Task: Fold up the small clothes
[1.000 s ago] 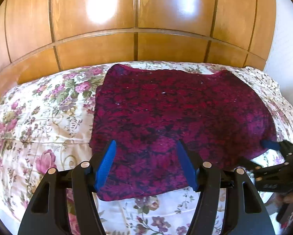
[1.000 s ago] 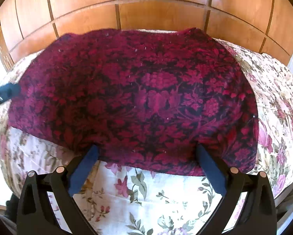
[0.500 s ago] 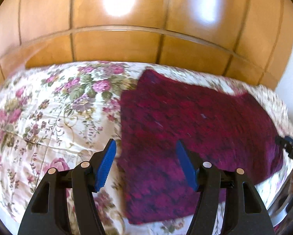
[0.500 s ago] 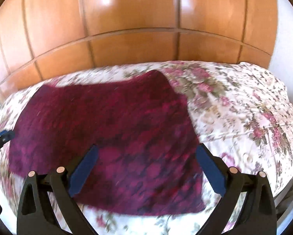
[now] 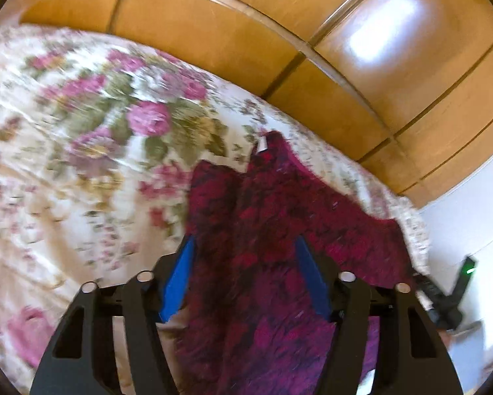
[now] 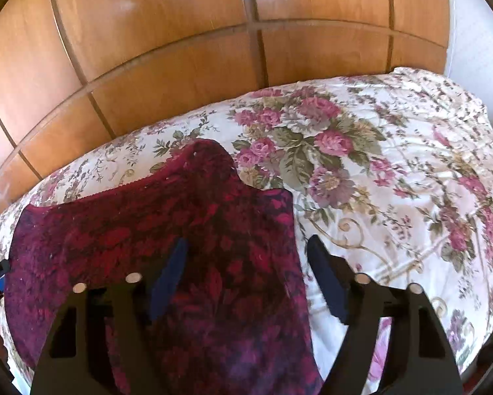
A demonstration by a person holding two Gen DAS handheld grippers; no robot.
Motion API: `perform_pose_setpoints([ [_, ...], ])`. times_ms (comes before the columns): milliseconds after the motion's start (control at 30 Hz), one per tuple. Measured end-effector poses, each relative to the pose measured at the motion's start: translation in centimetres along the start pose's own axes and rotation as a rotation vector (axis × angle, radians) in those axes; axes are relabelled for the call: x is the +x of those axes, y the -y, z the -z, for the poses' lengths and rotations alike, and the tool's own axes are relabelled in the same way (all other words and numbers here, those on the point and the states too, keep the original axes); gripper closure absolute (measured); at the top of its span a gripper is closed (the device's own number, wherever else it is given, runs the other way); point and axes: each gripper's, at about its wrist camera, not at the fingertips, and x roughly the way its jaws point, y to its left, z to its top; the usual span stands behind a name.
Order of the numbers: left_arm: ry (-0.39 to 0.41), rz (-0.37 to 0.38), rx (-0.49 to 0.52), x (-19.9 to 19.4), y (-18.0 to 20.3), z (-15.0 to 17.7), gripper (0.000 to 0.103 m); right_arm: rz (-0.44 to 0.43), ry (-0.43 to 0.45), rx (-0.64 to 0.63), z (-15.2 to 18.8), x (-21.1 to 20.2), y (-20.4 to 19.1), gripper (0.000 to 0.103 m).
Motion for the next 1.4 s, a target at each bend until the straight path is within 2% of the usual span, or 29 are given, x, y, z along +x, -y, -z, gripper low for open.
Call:
perform_pose_setpoints([
  [33, -0.005, 0.004, 0.003, 0.3, 0.2, -0.2, 0.065, -0.008, -0.003, -0.029, -0.2, 0.1, -0.4, 0.066],
  [67, -0.009, 0.001, 0.026, 0.8, 0.6, -0.6, 0.080, 0.011, 0.001, -0.051, -0.3, 0.0, -0.8, 0.070],
  [100, -0.007, -0.011, 0.044, 1.1, 1.0, -0.9, 0.083, 0.027, 0.009, -0.072, -0.4, 0.0, -1.0, 0.083],
  [133, 0.000, -0.021, 0.056, 1.2, 1.4, -1.1, 0.088, 0.033, 0.021, -0.093, -0.6, -0.3, -1.2, 0.086],
  [267, 0.042, -0.054, 0.085, 1.2, 2.3, -2.1, 0.089, 0.058, 0.077, -0.105, -1.5, -1.1, -1.1, 0.089],
  [400, 0.004, -0.130, 0.049, 3.5, 1.3, -1.5, 0.089, 0.085, 0.008, -0.088, -1.1, 2.1, -0.7, 0.088],
  [467, 0.016, -0.127, 0.029, 4.1, 0.4, -0.8, 0.087, 0.091, -0.011, -0.077, -0.3, 3.5, -0.3, 0.085],
  [567, 0.031, -0.120, 0.008, 3.8, 0.1, -0.6, 0.085, 0.078, 0.003, -0.057, -0.1, 3.5, 0.0, 0.083],
  [633, 0.042, -0.144, 0.012, 3.0, 0.7, -0.7, 0.078, 0.058, -0.006, -0.037, -0.3, 3.4, 0.4, 0.078],
  [667, 0.062, -0.172, 0.018, 2.4, 1.2, -0.6, 0.068, 0.047, -0.010, -0.020, -0.4, 3.2, 0.7, 0.076],
  [700, 0.080, -0.195, 0.026, 1.8, 1.7, -0.4, 0.063, 0.047, -0.011, 0.002, -0.5, 2.9, 1.1, 0.062],
  [733, 0.102, -0.224, 0.038, 1.2, 2.1, -0.2, 0.052, 0.071, -0.007, 0.022, -0.6, 2.4, 1.3, 0.032],
  [767, 0.134, -0.256, 0.059, 0.3, 2.7, 0.2, 0.046, 0.085, 0.000, 0.054, -0.7, 2.1, 1.9, 0.021],
  [800, 0.152, -0.263, 0.074, -0.1, 3.1, 0.4, 0.046, 0.071, 0.006, 0.090, -0.7, 1.7, 2.6, 0.015],
  [867, 0.178, -0.274, 0.109, -1.4, 3.9, 1.2, 0.046, 0.014, -0.004, 0.146, -0.4, 1.0, 4.0, 0.014],
  [1000, 0.217, -0.293, 0.184, -3.0, 6.0, 3.2, 0.046, -0.060, -0.033, 0.188, 1.2, -0.3, 5.9, 0.004],
  [1233, 0.197, -0.278, 0.290, -3.5, 8.8, 6.6, 0.046, -0.245, -0.115, 0.322, 5.0, -1.3, 8.7, 0.002],
  [1400, 0.179, -0.263, 0.361, -3.1, 10.8, 8.7, 0.046, -0.318, -0.108, 0.333, 6.9, -2.3, 8.8, 0.002],
])
